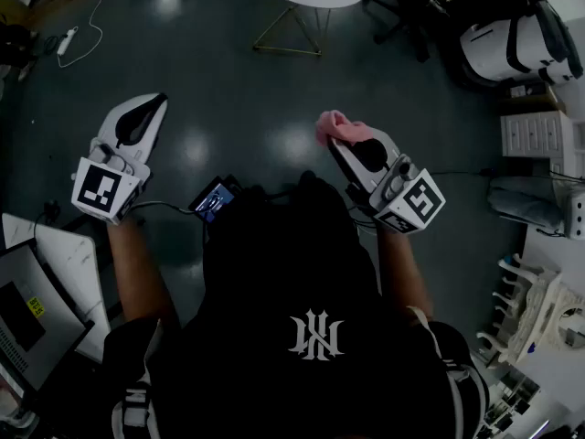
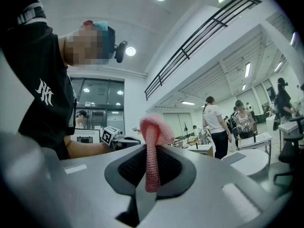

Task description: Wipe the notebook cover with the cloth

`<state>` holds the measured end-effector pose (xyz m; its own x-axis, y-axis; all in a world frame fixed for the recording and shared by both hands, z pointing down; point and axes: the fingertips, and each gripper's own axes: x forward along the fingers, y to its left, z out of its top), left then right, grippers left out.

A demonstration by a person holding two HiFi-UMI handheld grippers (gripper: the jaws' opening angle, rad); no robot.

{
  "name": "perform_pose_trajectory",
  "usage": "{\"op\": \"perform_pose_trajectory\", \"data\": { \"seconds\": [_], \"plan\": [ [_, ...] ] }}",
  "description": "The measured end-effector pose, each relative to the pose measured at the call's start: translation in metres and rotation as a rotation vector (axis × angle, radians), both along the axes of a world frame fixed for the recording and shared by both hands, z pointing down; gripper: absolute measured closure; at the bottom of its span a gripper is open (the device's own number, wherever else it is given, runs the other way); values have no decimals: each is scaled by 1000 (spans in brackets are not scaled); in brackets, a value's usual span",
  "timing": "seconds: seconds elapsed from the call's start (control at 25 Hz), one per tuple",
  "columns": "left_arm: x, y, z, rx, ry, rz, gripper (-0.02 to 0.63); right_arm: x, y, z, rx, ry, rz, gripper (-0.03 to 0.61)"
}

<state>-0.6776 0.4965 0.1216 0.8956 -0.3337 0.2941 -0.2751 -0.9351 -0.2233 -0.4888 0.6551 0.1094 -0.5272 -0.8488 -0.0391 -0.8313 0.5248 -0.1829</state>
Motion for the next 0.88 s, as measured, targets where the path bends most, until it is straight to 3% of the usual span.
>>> {"op": "perform_pose_trajectory", "data": {
  "seconds": [0.12, 0.24, 0.64, 0.88],
  "plan": [
    [51, 35, 8, -204, 226, 109, 609, 11, -1, 2, -1, -5, -7, 546],
    [83, 52, 20, -316, 312, 114, 609, 30, -3, 4, 0, -8, -8, 546],
    [211, 66, 11, -349, 319, 127, 609, 145, 4, 8, 16, -49, 1, 541],
    [303, 95, -3, -395, 284, 99, 609, 226, 38, -11, 46, -137, -91, 541]
  ]
}}
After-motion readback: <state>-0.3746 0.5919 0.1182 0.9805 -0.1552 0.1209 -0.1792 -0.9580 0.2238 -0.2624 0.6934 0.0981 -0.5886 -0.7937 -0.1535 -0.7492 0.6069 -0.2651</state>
